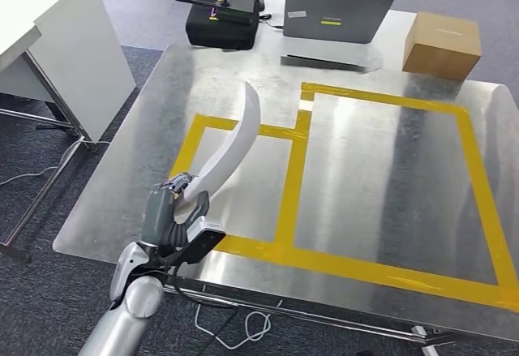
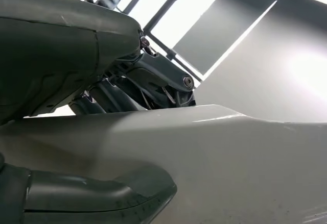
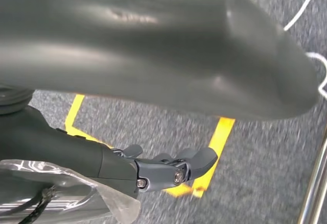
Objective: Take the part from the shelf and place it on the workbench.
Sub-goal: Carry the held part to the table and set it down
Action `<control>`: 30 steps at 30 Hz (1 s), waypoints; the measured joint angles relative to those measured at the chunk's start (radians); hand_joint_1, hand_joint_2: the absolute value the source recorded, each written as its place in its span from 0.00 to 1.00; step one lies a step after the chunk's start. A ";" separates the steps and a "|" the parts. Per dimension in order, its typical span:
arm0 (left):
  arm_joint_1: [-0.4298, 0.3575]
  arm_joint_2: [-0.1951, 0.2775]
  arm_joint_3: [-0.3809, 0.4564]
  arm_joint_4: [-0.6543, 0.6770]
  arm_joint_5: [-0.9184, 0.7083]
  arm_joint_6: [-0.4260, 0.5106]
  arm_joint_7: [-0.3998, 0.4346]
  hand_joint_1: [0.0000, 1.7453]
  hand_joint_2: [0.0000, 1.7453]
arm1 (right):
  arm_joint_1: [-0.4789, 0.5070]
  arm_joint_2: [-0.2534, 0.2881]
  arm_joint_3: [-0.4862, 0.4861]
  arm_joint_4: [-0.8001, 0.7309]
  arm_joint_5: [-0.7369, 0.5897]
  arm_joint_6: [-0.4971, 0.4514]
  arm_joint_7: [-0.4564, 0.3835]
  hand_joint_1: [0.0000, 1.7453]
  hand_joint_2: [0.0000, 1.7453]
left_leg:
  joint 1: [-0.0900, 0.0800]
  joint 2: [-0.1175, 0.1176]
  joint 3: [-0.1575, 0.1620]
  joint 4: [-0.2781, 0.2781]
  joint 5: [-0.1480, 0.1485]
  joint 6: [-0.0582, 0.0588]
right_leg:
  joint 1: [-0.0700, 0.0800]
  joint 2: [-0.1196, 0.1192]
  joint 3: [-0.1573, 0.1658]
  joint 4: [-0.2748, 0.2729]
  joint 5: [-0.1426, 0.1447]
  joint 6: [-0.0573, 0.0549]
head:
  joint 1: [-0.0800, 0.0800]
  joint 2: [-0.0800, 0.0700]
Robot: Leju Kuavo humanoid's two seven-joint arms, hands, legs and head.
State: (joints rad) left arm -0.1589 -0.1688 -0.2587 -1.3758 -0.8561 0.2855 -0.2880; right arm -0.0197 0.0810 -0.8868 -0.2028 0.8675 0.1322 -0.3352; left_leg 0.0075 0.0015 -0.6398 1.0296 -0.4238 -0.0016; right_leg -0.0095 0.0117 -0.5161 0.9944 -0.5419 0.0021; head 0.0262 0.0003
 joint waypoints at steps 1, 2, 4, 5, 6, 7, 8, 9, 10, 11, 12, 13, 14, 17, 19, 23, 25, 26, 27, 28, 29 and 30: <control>-0.023 0.003 0.006 0.029 -0.042 0.006 0.028 1.00 1.00 | -0.001 0.000 0.000 0.000 0.005 0.002 0.000 0.00 0.00 | -0.001 -0.001 0.000 0.000 -0.001 0.002 | 0.000 -0.001 0.001 -0.003 0.000 0.000 | 0.000 0.000; -0.048 0.006 0.011 0.061 -0.085 0.006 0.054 1.00 1.00 | -0.003 0.000 0.001 0.000 0.011 0.004 0.001 0.00 0.00 | -0.002 -0.002 0.000 0.000 -0.002 0.004 | -0.001 -0.002 0.002 -0.005 0.000 0.001 | 0.000 0.000; -0.103 0.012 0.014 0.134 -0.170 -0.009 0.111 1.00 1.00 | -0.007 0.000 0.001 0.001 0.022 0.008 0.001 0.00 0.00 | -0.003 -0.003 0.000 0.000 -0.003 0.008 | -0.002 -0.003 0.003 -0.008 0.001 0.003 | 0.000 0.000; -0.130 0.015 0.014 0.171 -0.206 -0.021 0.136 1.00 1.00 | -0.009 0.000 0.001 0.001 0.027 0.011 0.001 0.00 0.00 | -0.004 -0.003 0.000 0.000 -0.003 0.010 | -0.002 -0.003 0.004 -0.009 0.002 0.006 | 0.000 0.000; -0.157 0.018 0.014 0.209 -0.235 -0.032 0.156 1.00 1.00 | -0.011 0.000 0.001 0.001 0.031 0.013 0.001 0.00 0.00 | -0.005 -0.003 0.000 0.001 -0.003 0.011 | -0.003 -0.003 0.004 -0.010 0.002 0.013 | 0.000 0.000; -0.181 0.019 0.014 0.247 -0.257 -0.040 0.172 1.00 1.00 | -0.012 0.000 0.001 0.001 0.034 0.015 0.001 0.00 0.00 | -0.006 -0.002 -0.001 0.001 -0.003 0.011 | -0.004 -0.003 0.004 -0.010 0.003 0.022 | 0.000 0.000; -0.203 0.020 0.013 0.283 -0.277 -0.046 0.185 1.00 1.00 | -0.013 0.000 0.001 0.001 0.037 0.017 0.000 0.00 0.00 | -0.006 -0.002 -0.001 0.001 -0.003 0.012 | -0.006 -0.002 0.004 -0.011 0.003 0.030 | -0.001 0.000; -0.225 0.021 0.012 0.319 -0.295 -0.050 0.196 1.00 1.00 | -0.014 0.000 0.001 0.001 0.038 0.019 -0.001 0.00 0.00 | -0.007 -0.002 -0.001 0.002 -0.003 0.013 | -0.007 -0.003 0.004 -0.011 0.003 0.036 | -0.001 0.000; -0.244 0.021 0.010 0.352 -0.315 -0.055 0.206 1.00 1.00 | -0.014 0.001 0.001 0.001 0.039 0.021 -0.002 0.00 0.00 | -0.007 -0.003 -0.001 0.002 -0.002 0.013 | -0.007 -0.003 0.004 -0.011 0.003 0.039 | -0.001 0.000; -0.263 0.021 0.007 0.386 -0.336 -0.061 0.216 1.00 1.00 | -0.015 0.001 0.001 0.001 0.040 0.022 -0.004 0.00 0.00 | -0.008 -0.003 -0.001 0.002 -0.002 0.014 | -0.007 -0.003 0.004 -0.011 0.004 0.039 | -0.001 0.000; -0.283 0.021 0.003 0.420 -0.358 -0.066 0.225 1.00 1.00 | -0.016 0.001 0.001 0.001 0.041 0.023 -0.005 0.00 0.00 | -0.007 -0.003 -0.001 0.002 -0.002 0.014 | -0.007 -0.003 0.003 -0.011 0.004 0.039 | -0.001 0.000; -0.301 0.020 -0.004 0.455 -0.384 -0.072 0.237 1.00 1.00 | -0.017 0.002 0.001 0.001 0.041 0.024 -0.004 0.00 0.00 | -0.007 -0.003 0.000 0.002 -0.002 0.014 | -0.007 -0.003 0.003 -0.011 0.004 0.040 | -0.001 0.000; -0.319 0.019 -0.012 0.489 -0.409 -0.077 0.249 1.00 1.00 | -0.018 0.002 0.001 0.001 0.042 0.024 -0.004 0.00 0.00 | -0.007 -0.003 0.000 0.002 -0.002 0.014 | -0.007 -0.003 0.003 -0.010 0.003 0.040 | -0.001 0.000; -0.362 0.013 -0.039 0.577 -0.463 -0.093 0.281 0.75 1.00 | -0.021 0.005 0.001 0.001 0.042 0.026 -0.002 0.00 0.00 | -0.006 -0.002 0.000 0.001 -0.001 0.014 | -0.005 -0.003 0.007 -0.009 0.003 0.040 | -0.001 0.000; -0.381 0.009 -0.051 0.622 -0.476 -0.095 0.288 0.25 1.00 | -0.023 0.006 0.001 0.001 0.043 0.026 -0.001 0.00 0.00 | -0.005 -0.002 0.000 0.001 -0.001 0.013 | -0.005 -0.003 0.012 -0.008 0.003 0.040 | -0.001 0.000; -0.407 0.002 -0.066 0.694 -0.482 -0.087 0.277 0.00 0.50 | -0.025 0.010 0.001 0.002 0.042 0.027 0.000 0.00 0.00 | -0.004 -0.002 0.000 0.001 0.000 0.012 | -0.004 -0.003 0.013 -0.007 0.003 0.040 | -0.001 0.000; -0.406 -0.003 -0.065 0.710 -0.455 -0.063 0.249 0.00 0.00 | -0.025 0.012 0.001 0.002 0.038 0.025 0.005 0.00 0.00 | -0.004 -0.002 0.000 0.001 0.000 0.012 | -0.003 -0.003 0.013 -0.007 0.002 0.040 | -0.001 0.000; -0.404 -0.005 -0.060 0.712 -0.428 -0.049 0.225 0.00 0.00 | -0.025 0.013 0.001 0.002 0.036 0.023 0.007 0.00 0.00 | -0.004 -0.002 0.000 0.001 0.000 0.012 | -0.003 -0.003 0.013 -0.007 0.002 0.040 | -0.001 0.000; -0.400 -0.008 -0.053 0.714 -0.397 -0.038 0.199 0.00 0.00 | -0.025 0.013 0.000 0.002 0.034 0.021 0.010 0.00 0.00 | -0.003 -0.002 0.000 0.000 0.000 0.012 | -0.003 -0.003 0.013 -0.007 0.002 0.039 | -0.001 0.000; -0.396 -0.011 -0.045 0.713 -0.366 -0.034 0.173 0.00 0.00 | -0.024 0.014 0.000 0.002 0.032 0.019 0.011 0.00 0.00 | -0.003 -0.002 0.000 0.000 0.000 0.012 | -0.003 -0.003 0.013 -0.007 0.002 0.039 | -0.001 0.000; -0.389 -0.013 -0.035 0.711 -0.337 -0.033 0.145 0.00 0.00 | -0.024 0.015 -0.001 0.002 0.031 0.018 0.012 0.00 0.00 | -0.003 -0.002 0.001 0.000 0.000 0.012 | -0.003 -0.003 0.013 -0.006 0.002 0.039 | -0.001 0.000; -0.379 -0.014 -0.026 0.703 -0.310 -0.034 0.122 0.00 0.00 | -0.023 0.016 -0.001 0.002 0.029 0.017 0.014 0.00 0.00 | -0.003 -0.002 0.001 0.000 0.000 0.012 | -0.002 -0.003 0.013 -0.006 0.002 0.039 | -0.001 0.000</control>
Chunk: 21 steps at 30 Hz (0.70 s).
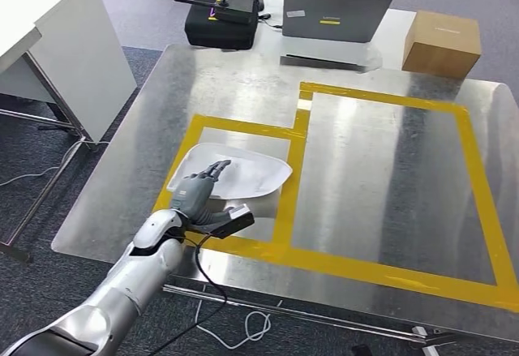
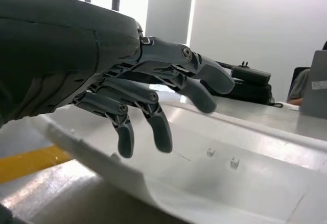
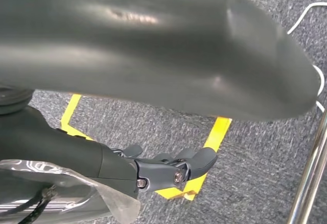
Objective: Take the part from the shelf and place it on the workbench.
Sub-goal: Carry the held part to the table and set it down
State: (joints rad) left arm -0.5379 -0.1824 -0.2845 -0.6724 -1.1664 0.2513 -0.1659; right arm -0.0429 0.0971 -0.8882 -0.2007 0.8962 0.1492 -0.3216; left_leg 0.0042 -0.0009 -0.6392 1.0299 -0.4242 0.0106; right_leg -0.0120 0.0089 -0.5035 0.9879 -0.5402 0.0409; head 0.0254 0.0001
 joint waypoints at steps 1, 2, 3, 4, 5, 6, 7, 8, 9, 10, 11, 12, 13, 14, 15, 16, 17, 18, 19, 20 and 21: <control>0.017 0.000 0.008 -0.018 0.030 -0.002 -0.024 0.00 0.00 | 0.001 0.001 -0.001 0.000 -0.003 -0.002 0.001 0.00 0.00 | 0.000 0.000 0.000 0.000 0.000 0.000 | 0.000 0.000 0.000 0.000 0.000 0.000 | 0.000 0.000; 0.041 0.000 0.016 -0.047 0.063 -0.003 -0.050 0.00 0.00 | 0.002 0.002 -0.003 0.000 -0.007 -0.004 0.002 0.00 0.00 | 0.000 0.000 0.000 0.000 0.000 0.000 | 0.000 0.000 0.000 0.000 0.000 0.000 | 0.000 0.000; 0.074 0.000 0.024 -0.092 0.101 -0.003 -0.079 0.00 0.00 | 0.004 0.004 -0.005 0.000 -0.012 -0.008 0.003 0.00 0.00 | 0.000 0.000 0.000 0.000 0.000 0.000 | 0.000 0.000 0.001 0.000 0.000 0.000 | 0.000 0.000; 0.116 0.000 0.030 -0.150 0.140 -0.002 -0.106 0.00 0.00 | 0.007 0.007 -0.009 0.000 -0.017 -0.015 0.004 0.00 0.00 | 0.000 0.000 0.000 0.000 -0.001 -0.001 | 0.000 0.000 0.001 0.000 -0.001 -0.001 | 0.000 0.000; 0.166 0.002 0.034 -0.222 0.180 -0.001 -0.133 0.00 0.00 | 0.010 0.013 -0.014 0.000 -0.025 -0.029 0.004 0.00 0.00 | 0.000 0.000 0.000 0.000 -0.001 -0.001 | 0.000 0.001 0.001 0.000 -0.002 -0.001 | 0.000 0.000; 0.219 0.005 0.037 -0.298 0.215 -0.001 -0.153 0.00 0.00 | 0.013 0.021 -0.022 0.000 -0.032 -0.047 0.002 0.00 0.00 | 0.000 0.000 0.000 0.000 -0.002 -0.002 | 0.000 0.001 0.001 0.000 -0.003 -0.002 | 0.000 0.000; 0.270 0.010 0.038 -0.370 0.242 -0.003 -0.167 0.00 0.00 | 0.016 0.031 -0.029 0.000 -0.039 -0.066 0.000 0.00 0.00 | 0.000 0.000 0.001 0.000 -0.003 -0.003 | 0.000 0.001 -0.001 0.000 -0.004 -0.002 | 0.000 0.000; 0.316 0.014 0.039 -0.436 0.266 -0.003 -0.179 0.00 0.00 | 0.017 0.042 -0.036 0.000 -0.045 -0.083 -0.002 0.00 0.00 | 0.000 0.000 0.001 0.000 -0.004 -0.004 | 0.000 0.001 -0.003 0.000 -0.005 -0.002 | 0.000 0.000; 0.354 0.019 0.040 -0.491 0.289 0.001 -0.195 0.00 0.00 | 0.018 0.052 -0.043 0.000 -0.048 -0.095 -0.004 0.00 0.00 | -0.002 0.000 0.001 0.001 -0.007 -0.001 | -0.001 0.000 -0.003 -0.003 -0.005 -0.001 | 0.000 0.000; 0.391 0.023 0.044 -0.541 0.321 0.009 -0.220 0.00 0.00 | 0.018 0.061 -0.048 0.000 -0.051 -0.104 -0.005 0.00 0.00 | -0.003 0.000 0.003 0.000 -0.008 0.004 | -0.002 0.000 -0.001 -0.008 -0.004 0.004 | 0.000 0.000; 0.432 0.027 0.051 -0.599 0.373 0.019 -0.258 0.00 0.00 | 0.019 0.069 -0.054 0.000 -0.054 -0.113 -0.006 0.00 0.00 | -0.001 0.001 0.009 -0.011 -0.005 0.010 | -0.003 0.001 0.004 -0.013 -0.003 0.008 | 0.000 0.000; 0.477 0.030 0.059 -0.660 0.436 0.026 -0.303 0.00 0.00 | 0.020 0.075 -0.061 0.000 -0.057 -0.120 -0.007 0.00 0.00 | 0.000 0.003 0.019 -0.024 0.000 0.017 | -0.003 -0.001 0.009 -0.015 -0.006 0.011 | 0.000 0.000; 0.522 0.033 0.070 -0.719 0.500 0.029 -0.346 0.00 0.00 | 0.022 0.080 -0.067 0.000 -0.060 -0.125 -0.007 0.00 0.00 | 0.004 0.006 0.029 -0.041 0.009 0.023 | -0.003 -0.001 0.007 -0.002 -0.020 0.013 | 0.000 0.000; 0.565 0.035 0.082 -0.775 0.560 0.027 -0.383 0.00 0.00 | 0.023 0.084 -0.073 0.001 -0.062 -0.129 -0.008 0.00 0.00 | 0.007 0.008 0.037 -0.055 0.016 0.026 | -0.003 -0.002 -0.007 0.032 -0.047 0.014 | 0.001 0.000; 0.603 0.037 0.094 -0.821 0.610 0.022 -0.414 0.00 0.00 | 0.024 0.086 -0.079 0.001 -0.064 -0.133 -0.008 0.00 0.00 | 0.007 0.010 0.039 -0.060 0.019 0.028 | -0.004 -0.004 -0.032 0.087 -0.082 0.015 | 0.001 0.000; 0.637 0.039 0.108 -0.859 0.654 0.017 -0.440 0.00 0.00 | 0.025 0.087 -0.084 0.001 -0.064 -0.136 -0.007 0.00 0.00 | 0.007 0.011 0.037 -0.061 0.020 0.028 | -0.007 -0.004 -0.063 0.155 -0.117 0.018 | 0.001 0.000; 0.668 0.039 0.124 -0.893 0.697 0.012 -0.462 0.00 0.00 | 0.025 0.088 -0.088 0.001 -0.065 -0.140 -0.007 0.00 0.00 | 0.008 0.011 0.035 -0.060 0.022 0.026 | -0.010 -0.004 -0.091 0.216 -0.141 0.021 | 0.001 0.000; 0.696 0.038 0.143 -0.924 0.745 0.005 -0.480 0.00 0.00 | 0.026 0.088 -0.092 0.001 -0.065 -0.144 -0.006 0.00 0.00 | 0.009 0.011 0.032 -0.060 0.023 0.023 | -0.013 -0.005 -0.105 0.247 -0.147 0.025 | 0.001 0.000; 0.722 0.035 0.167 -0.948 0.796 -0.006 -0.490 0.00 0.00 | 0.027 0.088 -0.097 0.001 -0.064 -0.147 -0.005 0.00 0.00 | 0.012 0.010 0.030 -0.059 0.025 0.018 | -0.018 -0.005 -0.098 0.238 -0.130 0.029 | 0.001 0.000; 0.745 0.029 0.198 -0.967 0.850 -0.025 -0.493 0.00 0.00 | 0.027 0.088 -0.101 0.001 -0.063 -0.151 -0.005 0.00 0.00 | 0.016 0.010 0.027 -0.056 0.027 0.010 | -0.023 -0.006 -0.071 0.186 -0.097 0.034 | 0.001 0.000; 0.763 0.020 0.237 -0.980 0.907 -0.052 -0.494 0.00 0.00 | 0.027 0.088 -0.105 0.001 -0.062 -0.154 -0.005 0.00 0.00 | 0.019 0.010 0.024 -0.051 0.028 0.000 | -0.029 -0.007 -0.034 0.111 -0.062 0.042 | 0.001 0.000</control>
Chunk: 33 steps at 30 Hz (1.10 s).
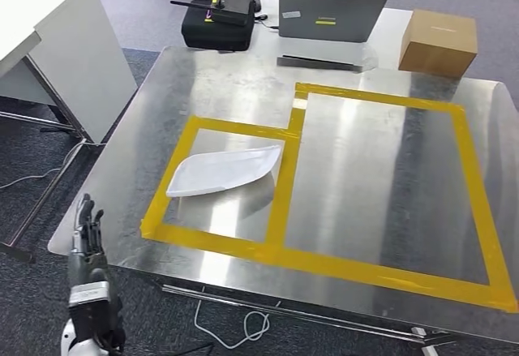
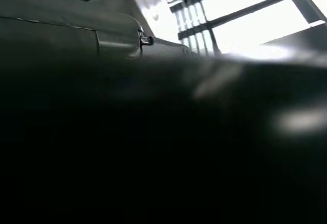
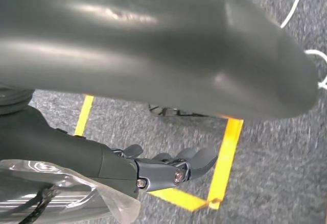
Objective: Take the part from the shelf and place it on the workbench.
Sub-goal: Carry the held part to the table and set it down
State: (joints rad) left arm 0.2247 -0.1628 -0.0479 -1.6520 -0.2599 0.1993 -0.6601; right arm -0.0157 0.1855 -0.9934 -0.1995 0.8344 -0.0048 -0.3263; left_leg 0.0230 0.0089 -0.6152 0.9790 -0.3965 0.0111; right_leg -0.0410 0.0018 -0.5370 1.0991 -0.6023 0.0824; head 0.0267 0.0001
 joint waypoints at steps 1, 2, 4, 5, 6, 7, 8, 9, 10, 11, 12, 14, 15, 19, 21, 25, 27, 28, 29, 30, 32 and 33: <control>0.014 -0.011 0.046 -0.007 0.052 -0.032 0.000 0.00 0.00 | 0.000 0.003 -0.003 0.000 0.002 -0.002 -0.001 0.00 0.00 | 0.002 -0.001 -0.003 0.006 0.000 -0.011 | -0.002 0.003 0.029 -0.063 0.028 0.002 | 0.001 0.000; 0.022 -0.023 0.096 -0.010 0.089 -0.064 -0.001 0.00 0.00 | 0.000 0.006 -0.005 0.001 0.004 -0.004 -0.002 0.00 0.00 | 0.003 -0.002 -0.006 0.012 0.001 -0.021 | -0.003 0.006 0.046 -0.104 0.044 -0.002 | 0.000 0.000; 0.027 -0.045 0.200 -0.005 0.130 -0.112 -0.001 0.00 0.00 | 0.000 0.012 -0.011 0.001 0.009 -0.006 -0.005 0.00 0.00 | 0.003 -0.005 -0.007 0.014 0.007 -0.037 | 0.003 0.012 0.044 -0.111 0.052 -0.025 | -0.004 0.000; 0.026 -0.055 0.248 0.004 0.141 -0.129 -0.001 0.00 0.00 | 0.001 0.012 -0.015 0.000 0.012 -0.007 -0.007 0.00 0.00 | 0.006 -0.005 -0.007 0.012 0.012 -0.043 | 0.005 0.011 0.039 -0.108 0.057 -0.038 | -0.007 0.000; 0.026 -0.062 0.294 0.018 0.152 -0.143 -0.001 0.00 0.00 | 0.001 0.012 -0.018 0.000 0.014 -0.007 -0.007 0.00 0.00 | 0.009 -0.005 -0.009 0.013 0.009 -0.049 | 0.006 0.010 0.033 -0.105 0.062 -0.048 | -0.010 0.000; 0.024 -0.070 0.335 0.035 0.161 -0.154 -0.001 0.00 0.00 | 0.000 0.013 -0.021 0.000 0.016 -0.007 -0.008 0.00 0.00 | 0.011 -0.005 -0.016 0.026 -0.010 -0.052 | 0.007 0.008 0.026 -0.104 0.069 -0.058 | -0.012 0.000; 0.022 -0.077 0.374 0.053 0.167 -0.161 -0.001 0.00 0.00 | 0.000 0.013 -0.023 0.000 0.018 -0.007 -0.009 0.00 0.00 | 0.012 -0.005 -0.029 0.061 -0.046 -0.054 | 0.009 0.007 0.019 -0.104 0.078 -0.068 | -0.015 0.000; 0.020 -0.082 0.406 0.069 0.172 -0.162 -0.001 0.00 0.00 | 0.000 0.013 -0.025 0.000 0.019 -0.008 -0.009 0.00 0.00 | 0.012 -0.005 -0.046 0.116 -0.097 -0.053 | 0.011 0.005 0.011 -0.104 0.086 -0.075 | -0.018 0.000; 0.017 -0.087 0.431 0.085 0.175 -0.160 -0.001 0.00 0.00 | 0.000 0.013 -0.027 0.000 0.019 -0.009 -0.009 0.00 0.00 | 0.010 -0.005 -0.065 0.186 -0.149 -0.052 | 0.015 0.004 0.003 -0.103 0.095 -0.079 | -0.019 0.000; 0.014 -0.091 0.451 0.100 0.176 -0.158 -0.001 0.00 0.00 | 0.000 0.013 -0.028 0.000 0.019 -0.010 -0.009 0.00 0.00 | 0.009 -0.005 -0.079 0.251 -0.190 -0.049 | 0.019 0.003 -0.007 -0.102 0.103 -0.082 | -0.020 0.000; 0.012 -0.095 0.467 0.114 0.177 -0.157 -0.001 0.00 0.00 | 0.001 0.013 -0.029 0.000 0.019 -0.011 -0.009 0.00 0.00 | 0.007 -0.005 -0.079 0.292 -0.212 -0.046 | 0.024 0.002 -0.019 -0.101 0.111 -0.084 | -0.020 0.000; 0.006 -0.102 0.498 0.140 0.177 -0.157 -0.001 0.00 0.00 | 0.000 0.013 -0.029 0.000 0.020 -0.012 -0.009 0.00 0.00 | 0.002 -0.005 -0.023 0.257 -0.199 -0.033 | 0.032 0.002 -0.039 -0.100 0.126 -0.085 | -0.020 0.000; 0.000 -0.105 0.513 0.152 0.176 -0.158 -0.001 0.00 0.00 | 0.000 0.013 -0.030 0.000 0.021 -0.013 -0.008 0.00 0.00 | -0.003 -0.005 0.028 0.191 -0.175 -0.023 | 0.035 0.002 -0.046 -0.100 0.133 -0.085 | -0.020 0.000; -0.032 -0.111 0.570 0.218 0.160 -0.142 -0.001 0.00 0.00 | -0.001 0.016 -0.034 0.000 0.030 -0.017 -0.005 0.00 0.00 | -0.022 -0.006 0.142 0.000 -0.142 0.005 | 0.040 -0.002 -0.062 -0.098 0.157 -0.069 | -0.019 0.000; -0.043 -0.112 0.598 0.280 0.122 -0.110 -0.001 0.00 0.00 | -0.001 0.016 -0.040 0.000 0.035 -0.015 -0.003 0.00 0.00 | -0.024 -0.004 0.135 -0.006 -0.126 0.007 | 0.035 -0.002 -0.066 -0.098 0.165 -0.055 | -0.020 0.000; -0.070 -0.107 0.621 0.431 0.050 -0.016 -0.001 0.00 0.00 | 0.001 0.016 -0.052 0.000 0.037 -0.006 -0.003 0.00 0.00 | -0.021 0.003 0.094 -0.016 -0.080 0.025 | 0.031 -0.001 -0.117 0.036 0.024 -0.039 | -0.015 0.000; -0.076 -0.104 0.622 0.498 0.045 0.008 -0.001 0.00 0.00 | 0.000 0.016 -0.055 0.000 0.039 -0.003 -0.003 0.00 0.00 | -0.023 0.005 0.064 -0.014 -0.058 0.025 | 0.031 -0.001 -0.135 0.151 -0.035 -0.034 | -0.014 0.000; -0.077 -0.103 0.623 0.524 0.044 0.013 -0.001 0.00 0.00 | 0.001 0.016 -0.056 0.000 0.039 -0.002 -0.003 0.00 0.00 | -0.024 0.007 0.049 -0.013 -0.046 0.024 | 0.031 -0.001 -0.125 0.175 -0.029 -0.033 | -0.014 0.000; -0.079 -0.101 0.623 0.545 0.043 0.016 -0.001 0.00 0.00 | 0.001 0.016 -0.058 0.000 0.039 -0.001 -0.003 0.00 0.00 | -0.025 0.008 0.034 -0.012 -0.035 0.023 | 0.031 -0.001 -0.099 0.167 -0.004 -0.033 | -0.014 0.000; -0.082 -0.100 0.624 0.562 0.043 0.018 -0.001 0.00 0.00 | 0.001 0.016 -0.060 0.000 0.039 -0.001 -0.003 0.00 0.00 | -0.026 0.008 0.019 -0.010 -0.025 0.021 | 0.031 -0.001 -0.056 0.125 0.027 -0.035 | -0.014 0.000; -0.093 -0.093 0.626 0.604 0.042 0.032 -0.001 0.00 0.00 | -0.002 0.016 -0.062 -0.001 0.039 0.003 -0.003 0.00 0.00 | -0.029 0.006 -0.001 -0.001 -0.007 0.014 | 0.032 -0.001 0.065 -0.030 0.046 -0.043 | -0.013 0.000; -0.100 -0.088 0.630 0.633 0.045 0.044 -0.001 0.00 0.00 | -0.005 0.016 -0.064 -0.001 0.040 0.005 -0.002 0.00 0.00 | -0.030 0.006 -0.007 0.003 0.002 0.010 | 0.033 -0.001 0.112 -0.101 0.036 -0.048 | -0.013 0.000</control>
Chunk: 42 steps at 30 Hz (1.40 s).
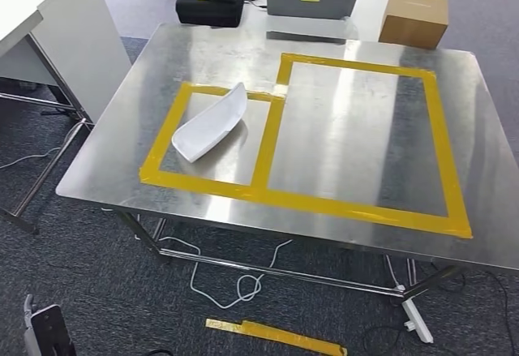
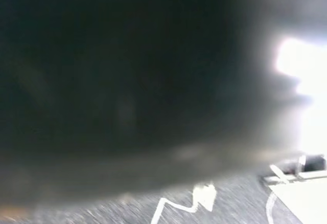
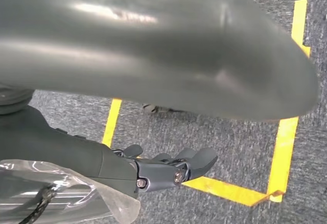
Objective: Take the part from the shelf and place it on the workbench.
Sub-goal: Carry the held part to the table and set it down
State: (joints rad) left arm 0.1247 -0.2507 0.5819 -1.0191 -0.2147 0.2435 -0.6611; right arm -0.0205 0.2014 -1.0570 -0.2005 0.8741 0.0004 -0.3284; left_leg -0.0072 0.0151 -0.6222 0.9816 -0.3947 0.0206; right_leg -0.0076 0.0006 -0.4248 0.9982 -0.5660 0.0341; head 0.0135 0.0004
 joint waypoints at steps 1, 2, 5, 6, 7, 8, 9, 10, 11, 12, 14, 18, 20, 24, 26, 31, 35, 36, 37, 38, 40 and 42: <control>-0.008 0.008 0.004 0.038 0.009 0.018 0.000 0.00 0.00 | -0.002 0.000 -0.002 0.000 0.001 0.003 0.001 0.00 0.00 | -0.001 0.000 -0.003 0.002 0.009 -0.005 | 0.002 0.001 0.030 -0.049 -0.013 -0.006 | 0.000 0.000; -0.018 0.020 0.008 0.084 0.021 0.038 0.000 0.00 0.00 | -0.003 0.000 -0.004 -0.001 0.002 0.005 0.004 0.00 0.00 | -0.001 0.001 -0.005 0.002 0.018 -0.011 | 0.004 0.001 0.039 -0.072 -0.019 -0.012 | 0.000 0.000; -0.046 0.069 0.016 0.269 0.034 0.095 0.001 0.00 0.00 | 0.004 0.000 -0.012 -0.001 0.007 0.010 0.011 0.00 0.00 | 0.006 -0.003 -0.016 0.025 -0.018 -0.031 | 0.002 -0.005 0.015 -0.072 0.005 -0.036 | 0.000 0.000; -0.053 0.084 0.018 0.333 0.022 0.106 0.005 0.00 0.00 | 0.005 0.000 -0.013 -0.001 0.011 0.012 0.013 0.00 0.00 | 0.008 -0.005 -0.026 0.064 -0.068 -0.038 | 0.001 -0.007 0.003 -0.073 0.017 -0.043 | -0.001 0.000; -0.060 0.097 0.019 0.392 0.007 0.110 0.018 0.00 0.00 | 0.006 0.000 -0.014 -0.001 0.014 0.013 0.015 0.00 0.00 | 0.010 -0.005 -0.039 0.120 -0.126 -0.043 | 0.002 -0.008 -0.011 -0.072 0.029 -0.046 | -0.003 0.000; -0.068 0.109 0.020 0.446 -0.009 0.107 0.043 0.00 0.00 | 0.006 0.000 -0.015 -0.001 0.019 0.014 0.017 0.00 0.00 | 0.012 -0.005 -0.051 0.187 -0.175 -0.047 | 0.003 -0.008 -0.026 -0.070 0.041 -0.048 | -0.004 0.000; -0.077 0.119 0.020 0.498 -0.023 0.094 0.086 0.00 0.00 | 0.007 -0.001 -0.015 -0.001 0.024 0.014 0.020 0.00 0.00 | 0.013 -0.006 -0.057 0.248 -0.200 -0.050 | 0.004 -0.009 -0.041 -0.067 0.052 -0.047 | -0.004 0.000; -0.085 0.127 0.019 0.544 -0.035 0.072 0.140 0.00 0.00 | 0.007 -0.001 -0.015 -0.001 0.031 0.014 0.023 0.00 0.00 | 0.014 -0.006 -0.053 0.286 -0.200 -0.052 | 0.004 -0.010 -0.057 -0.061 0.062 -0.046 | -0.004 0.000; -0.091 0.132 0.018 0.583 -0.047 0.045 0.197 0.00 0.00 | 0.007 -0.002 -0.015 -0.001 0.038 0.017 0.027 0.00 0.00 | 0.016 -0.006 -0.035 0.293 -0.179 -0.052 | 0.004 -0.010 -0.074 -0.054 0.071 -0.045 | -0.004 0.000; -0.094 0.136 0.016 0.614 -0.059 0.018 0.248 0.00 0.00 | 0.007 -0.004 -0.015 -0.001 0.046 0.021 0.031 0.00 0.00 | 0.017 -0.006 0.000 0.263 -0.149 -0.050 | 0.004 -0.010 -0.091 -0.045 0.079 -0.042 | -0.004 0.000; -0.100 0.138 0.008 0.661 -0.082 -0.023 0.303 0.00 0.00 | 0.007 -0.009 -0.015 -0.001 0.058 0.035 0.037 0.00 0.00 | 0.016 -0.008 0.101 0.127 -0.120 -0.043 | 0.006 -0.009 -0.122 -0.027 0.091 -0.035 | -0.004 0.000; -0.117 0.138 -0.013 0.724 -0.115 -0.071 0.323 0.00 0.00 | 0.006 -0.019 -0.014 -0.001 0.078 0.041 0.039 0.00 0.00 | 0.011 -0.011 0.170 -0.015 -0.143 -0.016 | 0.009 -0.010 -0.154 -0.011 0.121 -0.011 | -0.004 0.000; -0.121 0.136 -0.020 0.743 -0.123 -0.079 0.324 0.00 0.00 | 0.009 -0.026 -0.013 -0.001 0.087 0.044 0.039 0.00 0.00 | 0.012 -0.006 0.151 -0.018 -0.126 0.002 | 0.007 -0.007 -0.169 0.009 0.095 0.000 | -0.003 0.000; -0.127 0.136 -0.035 0.762 -0.133 -0.098 0.315 0.00 0.00 | 0.012 -0.039 -0.011 -0.001 0.101 0.053 0.040 0.00 0.00 | 0.006 -0.003 0.091 -0.019 -0.075 0.021 | 0.005 -0.004 -0.225 0.222 -0.081 0.008 | -0.001 0.000; -0.129 0.134 -0.039 0.770 -0.138 -0.107 0.310 0.00 0.00 | 0.011 -0.044 -0.010 -0.001 0.106 0.055 0.040 0.00 0.00 | 0.000 -0.003 0.056 -0.017 -0.048 0.021 | 0.005 -0.003 -0.211 0.279 -0.061 0.006 | -0.001 0.000; -0.137 0.130 -0.048 0.779 -0.143 -0.125 0.297 0.00 0.00 | 0.006 -0.052 -0.004 -0.002 0.118 0.054 0.039 0.00 0.00 | -0.012 -0.016 -0.002 -0.008 0.016 0.011 | 0.013 0.025 0.045 -0.036 -0.007 -0.021 | -0.001 0.000; -0.135 0.130 -0.059 0.786 -0.157 -0.155 0.264 0.00 0.00 | 0.006 -0.045 0.001 -0.001 0.139 0.039 0.039 0.00 0.00 | -0.011 -0.027 -0.027 0.002 0.027 -0.010 | 0.012 0.012 0.048 -0.093 -0.004 -0.042 | 0.000 0.000; -0.133 0.129 -0.062 0.789 -0.163 -0.159 0.261 0.00 0.00 | 0.007 -0.044 0.005 -0.001 0.146 0.041 0.039 0.00 0.00 | -0.008 -0.029 -0.036 0.028 -0.012 -0.017 | 0.010 0.004 0.033 -0.092 0.008 -0.049 | -0.003 0.000; -0.132 0.128 -0.064 0.791 -0.167 -0.161 0.259 0.00 0.00 | 0.007 -0.044 0.009 0.000 0.153 0.043 0.039 0.00 0.00 | -0.004 -0.028 -0.046 0.074 -0.070 -0.024 | 0.009 -0.004 0.018 -0.091 0.021 -0.054 | -0.006 0.000; -0.132 0.125 -0.066 0.793 -0.168 -0.161 0.259 0.00 0.00 | 0.007 -0.044 0.014 0.000 0.158 0.046 0.038 0.00 0.00 | 0.000 -0.027 -0.056 0.138 -0.130 -0.032 | 0.009 -0.010 0.002 -0.089 0.033 -0.057 | -0.009 0.000; -0.132 0.122 -0.066 0.795 -0.167 -0.162 0.260 0.00 0.00 | 0.006 -0.045 0.020 0.000 0.168 0.050 0.035 0.00 0.00 | 0.008 -0.027 -0.063 0.264 -0.184 -0.044 | 0.009 -0.028 -0.034 -0.078 0.055 -0.055 | -0.011 0.000; -0.132 0.121 -0.066 0.797 -0.164 -0.161 0.262 0.00 0.00 | 0.004 -0.046 0.026 0.000 0.176 0.053 0.031 0.00 0.00 | 0.015 -0.023 -0.029 0.293 -0.142 -0.051 | 0.008 -0.048 -0.072 -0.056 0.071 -0.051 | -0.012 0.000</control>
State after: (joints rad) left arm -0.0073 -0.1300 0.5158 -0.2221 -0.3789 0.0823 -0.3991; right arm -0.0167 0.1556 -1.0306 -0.2007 1.0498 0.0533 -0.2973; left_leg 0.0079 -0.0079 -0.6513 1.2748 -0.5371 -0.0306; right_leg 0.0007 -0.0470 -0.4969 0.9424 -0.4954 -0.0171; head 0.0017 0.0000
